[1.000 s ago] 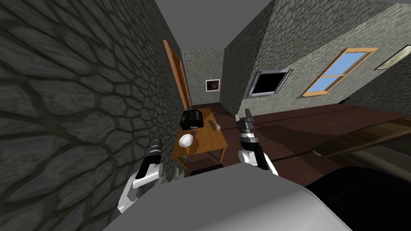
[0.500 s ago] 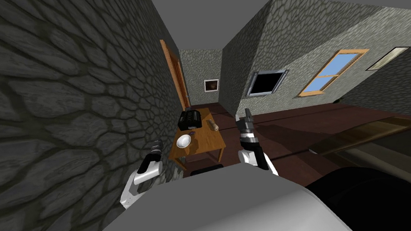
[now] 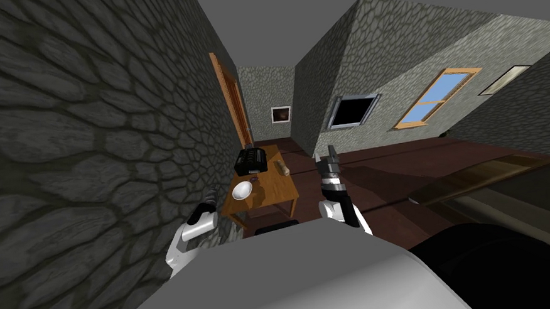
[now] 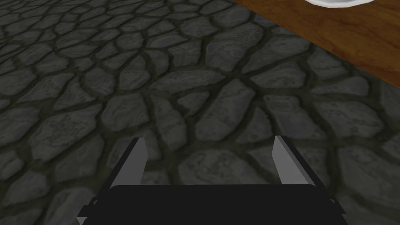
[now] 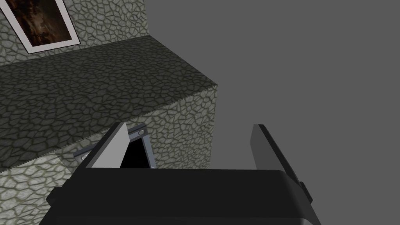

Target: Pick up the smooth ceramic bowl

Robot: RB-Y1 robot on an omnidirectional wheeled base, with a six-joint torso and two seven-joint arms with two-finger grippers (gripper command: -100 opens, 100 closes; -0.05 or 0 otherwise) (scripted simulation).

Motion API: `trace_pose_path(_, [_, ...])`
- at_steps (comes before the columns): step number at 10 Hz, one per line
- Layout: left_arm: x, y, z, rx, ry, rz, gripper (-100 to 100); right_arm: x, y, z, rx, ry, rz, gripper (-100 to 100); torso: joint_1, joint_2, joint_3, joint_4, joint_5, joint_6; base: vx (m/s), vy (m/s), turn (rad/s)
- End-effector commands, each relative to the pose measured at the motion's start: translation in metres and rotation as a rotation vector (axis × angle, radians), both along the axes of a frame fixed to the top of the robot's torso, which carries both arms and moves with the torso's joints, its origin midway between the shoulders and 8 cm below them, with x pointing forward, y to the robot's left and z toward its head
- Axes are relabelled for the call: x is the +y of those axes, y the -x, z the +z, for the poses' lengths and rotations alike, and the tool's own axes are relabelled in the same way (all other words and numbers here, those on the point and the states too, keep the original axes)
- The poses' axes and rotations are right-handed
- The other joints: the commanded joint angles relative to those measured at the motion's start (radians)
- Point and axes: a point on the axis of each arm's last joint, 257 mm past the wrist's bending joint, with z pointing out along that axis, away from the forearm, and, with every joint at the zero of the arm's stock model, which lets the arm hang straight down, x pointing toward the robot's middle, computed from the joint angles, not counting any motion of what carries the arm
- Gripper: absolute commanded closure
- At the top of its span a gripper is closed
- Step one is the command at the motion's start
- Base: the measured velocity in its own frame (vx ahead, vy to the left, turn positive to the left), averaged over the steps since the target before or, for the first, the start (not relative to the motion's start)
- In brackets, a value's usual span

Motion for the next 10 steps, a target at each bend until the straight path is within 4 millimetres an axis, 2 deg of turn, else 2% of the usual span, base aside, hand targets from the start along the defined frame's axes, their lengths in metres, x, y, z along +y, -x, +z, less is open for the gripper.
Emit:
trace_pose_path(1, [0.001, 0.004, -0.011, 0.037, 0.010, 0.011, -100, 0.000, 0.000, 0.000, 0.000, 0.000, 0.000, 0, 0.000, 0.000, 0.000, 0.000, 0.000, 0.000, 0.005, -0.039, -0.017])
trace_pose_path(2, [0.005, 0.005, -0.024, 0.080, 0.022, 0.026, -100, 0.000, 0.000, 0.000, 0.000, 0.000, 0.000, 0, 0.001, 0.000, 0.000, 0.000, 0.000, 0.000, 0.011, -0.043, -0.036])
trace_pose_path(3, [0.005, 0.006, -0.026, 0.088, 0.024, 0.028, -100, 0.000, 0.000, 0.000, 0.000, 0.000, 0.000, 0, 0.001, 0.000, 0.000, 0.000, 0.000, 0.000, 0.010, -0.039, -0.017])
trace_pose_path(5, [0.011, 0.007, -0.049, 0.167, 0.048, 0.054, -100, 0.000, 0.000, 0.000, 0.000, 0.000, 0.000, 0, 0.001, 0.000, 0.000, 0.000, 0.000, 0.000, 0.015, -0.057, -0.037])
trace_pose_path(10, [0.012, 0.019, -0.092, 0.324, 0.100, 0.092, -100, 0.000, 0.000, 0.000, 0.000, 0.000, 0.000, 0, 0.001, -0.001, 0.000, 0.000, 0.000, 0.000, 0.021, -0.051, -0.023])
